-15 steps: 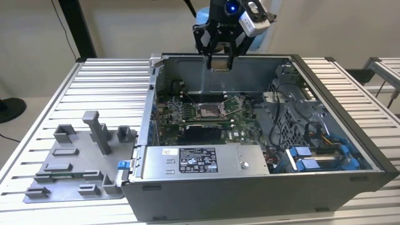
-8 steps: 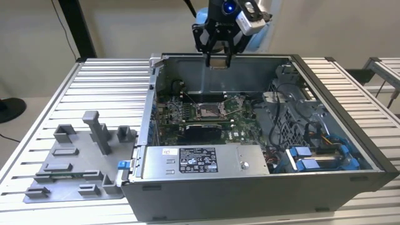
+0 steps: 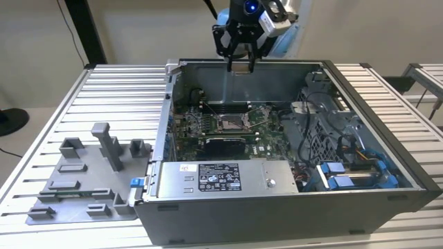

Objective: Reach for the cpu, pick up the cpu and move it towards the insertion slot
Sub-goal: 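Pick up the cpu and move it towards the insertion slot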

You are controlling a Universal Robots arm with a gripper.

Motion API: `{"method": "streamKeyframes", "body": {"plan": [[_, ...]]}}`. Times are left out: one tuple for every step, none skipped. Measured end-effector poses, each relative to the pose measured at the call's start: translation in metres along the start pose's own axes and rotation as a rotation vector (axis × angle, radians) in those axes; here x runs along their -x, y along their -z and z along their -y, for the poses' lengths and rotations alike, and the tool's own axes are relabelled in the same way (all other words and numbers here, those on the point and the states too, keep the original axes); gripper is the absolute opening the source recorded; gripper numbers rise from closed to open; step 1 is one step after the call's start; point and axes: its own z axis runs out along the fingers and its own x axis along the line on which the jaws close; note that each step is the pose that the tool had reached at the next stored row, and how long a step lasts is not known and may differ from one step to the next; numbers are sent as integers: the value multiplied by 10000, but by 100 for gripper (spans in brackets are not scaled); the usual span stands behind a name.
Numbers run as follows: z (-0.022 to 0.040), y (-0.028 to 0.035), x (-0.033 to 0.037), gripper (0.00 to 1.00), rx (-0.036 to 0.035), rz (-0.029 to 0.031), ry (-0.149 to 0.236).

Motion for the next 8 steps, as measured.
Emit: {"method": "streamKeyframes", "body": {"plan": [[0, 0, -7, 0, 3, 3, -69], [-1, -1, -18, 0, 4, 7, -133], [-1, -2, -33, 0, 6, 11, -188], [0, -2, -54, 0, 7, 12, -226], [1, -3, -76, 0, 7, 14, -241], [1, -3, -91, 0, 7, 15, -244], [0, -3, -93, 0, 6, 14, -244], [1, -3, -93, 0, 6, 14, -243]]}}
